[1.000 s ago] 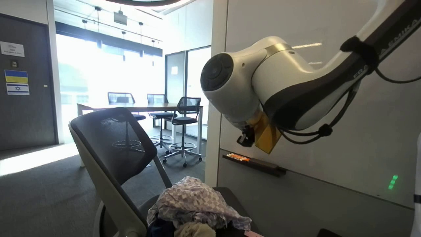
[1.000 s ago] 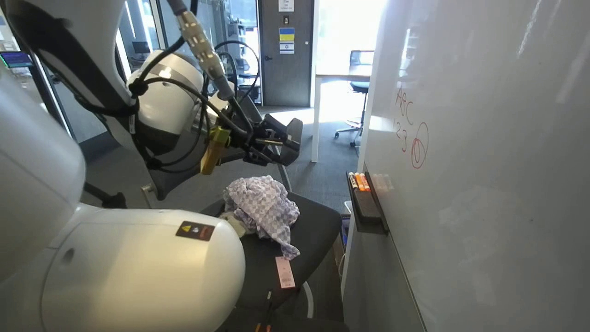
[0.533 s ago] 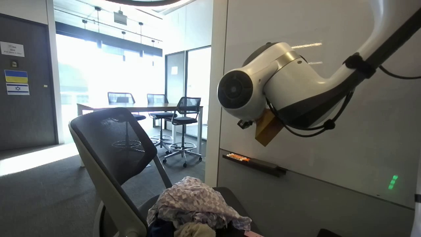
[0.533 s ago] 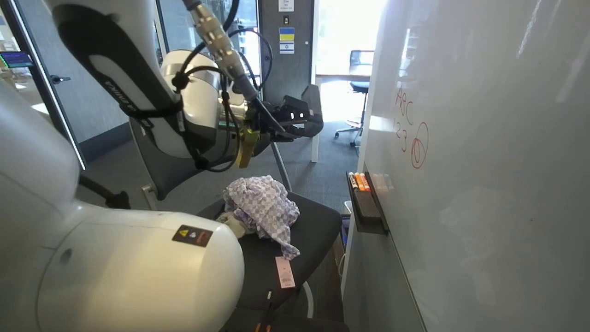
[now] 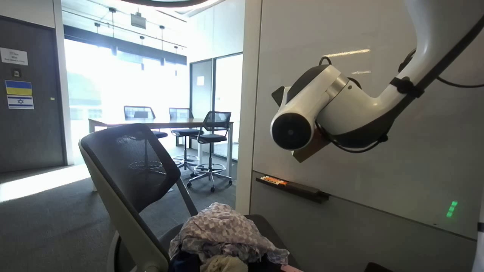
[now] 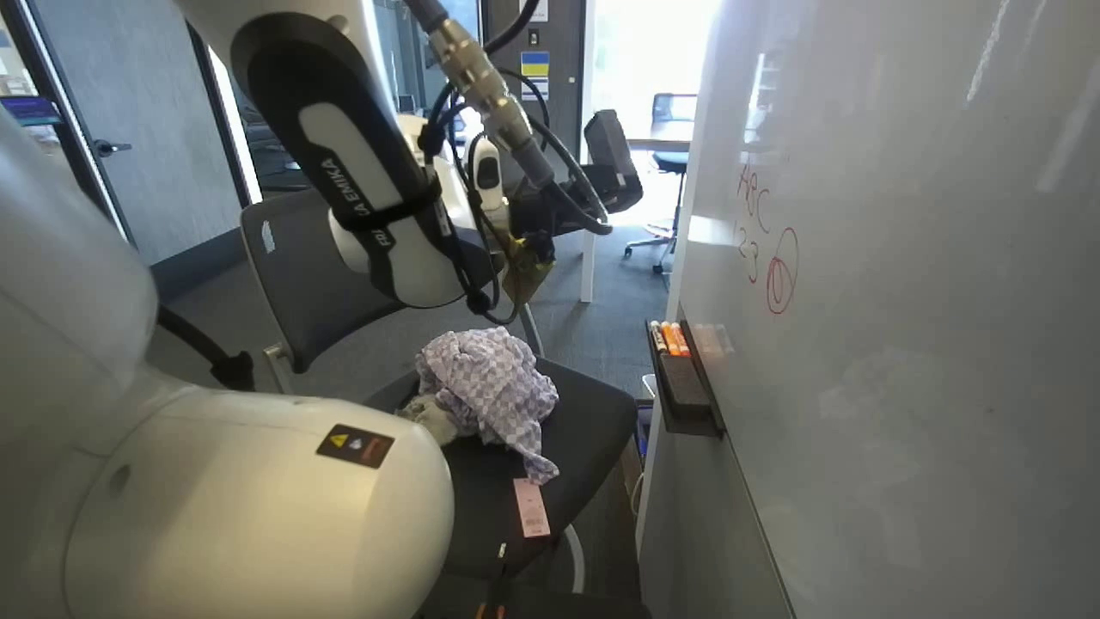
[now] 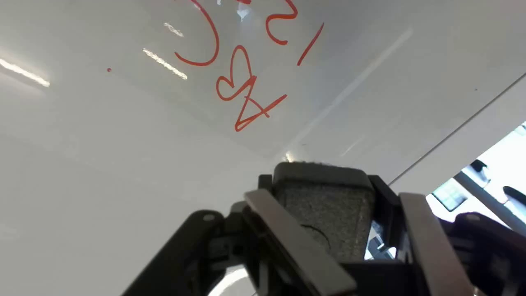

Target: Pick the marker eraser and erase the words on the whiteboard

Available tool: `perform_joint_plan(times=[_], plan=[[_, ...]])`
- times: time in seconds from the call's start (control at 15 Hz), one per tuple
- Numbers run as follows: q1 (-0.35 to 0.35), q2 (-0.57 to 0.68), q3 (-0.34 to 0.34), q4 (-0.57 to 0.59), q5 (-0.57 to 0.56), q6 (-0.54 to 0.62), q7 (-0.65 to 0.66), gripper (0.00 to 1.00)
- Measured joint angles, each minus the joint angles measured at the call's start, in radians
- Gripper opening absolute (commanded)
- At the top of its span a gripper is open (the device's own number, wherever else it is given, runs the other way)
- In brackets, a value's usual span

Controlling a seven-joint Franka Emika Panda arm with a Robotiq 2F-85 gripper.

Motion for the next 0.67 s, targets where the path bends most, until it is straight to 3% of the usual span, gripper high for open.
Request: perform_joint_plan(times=[0.33, 0.67], plan=[[-0.031, 0.049, -0.057, -0.001, -0.097, -0.070, 0.140, 0.33], [-0.056, 0.119, -0.091, 0.019, -0.098, -0.106, 0.238, 0.33]])
